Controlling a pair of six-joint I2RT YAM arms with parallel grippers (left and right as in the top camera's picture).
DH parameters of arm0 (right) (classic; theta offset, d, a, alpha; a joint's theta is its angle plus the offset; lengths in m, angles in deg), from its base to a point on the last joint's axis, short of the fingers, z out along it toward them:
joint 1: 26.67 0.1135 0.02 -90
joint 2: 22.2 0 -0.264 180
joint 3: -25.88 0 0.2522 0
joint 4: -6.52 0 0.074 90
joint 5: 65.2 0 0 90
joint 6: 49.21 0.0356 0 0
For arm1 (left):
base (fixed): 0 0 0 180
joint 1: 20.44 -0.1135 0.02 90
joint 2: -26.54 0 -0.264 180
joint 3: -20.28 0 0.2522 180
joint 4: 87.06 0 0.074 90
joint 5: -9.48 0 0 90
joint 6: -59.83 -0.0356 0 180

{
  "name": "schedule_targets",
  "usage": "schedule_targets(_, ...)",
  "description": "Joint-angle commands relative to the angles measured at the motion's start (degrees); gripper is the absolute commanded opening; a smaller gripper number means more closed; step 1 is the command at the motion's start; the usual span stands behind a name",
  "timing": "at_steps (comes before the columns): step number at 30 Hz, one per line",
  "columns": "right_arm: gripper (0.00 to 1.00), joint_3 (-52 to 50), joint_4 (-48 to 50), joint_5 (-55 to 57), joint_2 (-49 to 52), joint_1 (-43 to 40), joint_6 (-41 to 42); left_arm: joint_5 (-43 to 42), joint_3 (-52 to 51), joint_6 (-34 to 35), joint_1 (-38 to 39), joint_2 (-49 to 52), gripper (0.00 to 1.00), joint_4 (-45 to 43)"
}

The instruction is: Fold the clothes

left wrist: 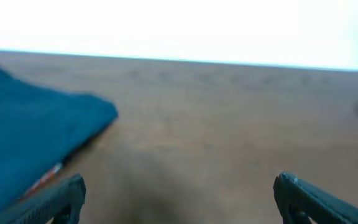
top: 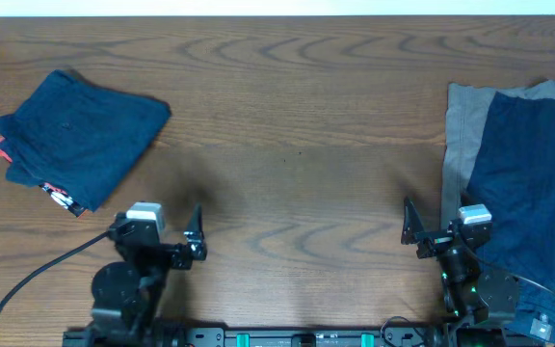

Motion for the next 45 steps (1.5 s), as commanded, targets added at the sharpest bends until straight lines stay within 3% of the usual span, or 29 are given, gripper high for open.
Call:
schedule_targets(1,0.99,-0.24,0.09,-0.48,-0.35,0.55,-0.85,-2.49,-6.08,-0.87,0.28,-2.45,0.98,-8.59)
schedule_targets(8,0.99,-0.24,0.09,-0.48,-0.35,0.55,-0.85,-2.84,-17.38,-1.60,0.28,-5.42,0.98,-24.87)
schedule_targets(16,0.99,-0.24,0.09,-0.48,-0.35,0.55,-0.85,4.55,-17.55,-2.80,-1.22,-7.72,0.98,-21.44)
schedule_targets(24,0.99,-0.24,0.09,-0.48,-0.35,0.55,-0.85,4.04,-17.55,-2.27,-4.42,-7.69,0.97,-14.43)
schedule_targets(45,0.99,-0.24,0.09,-0.46,-0.35,0.55,-0.85,4.09,-17.55,-1.27,-4.39,-7.54,0.98,-14.56)
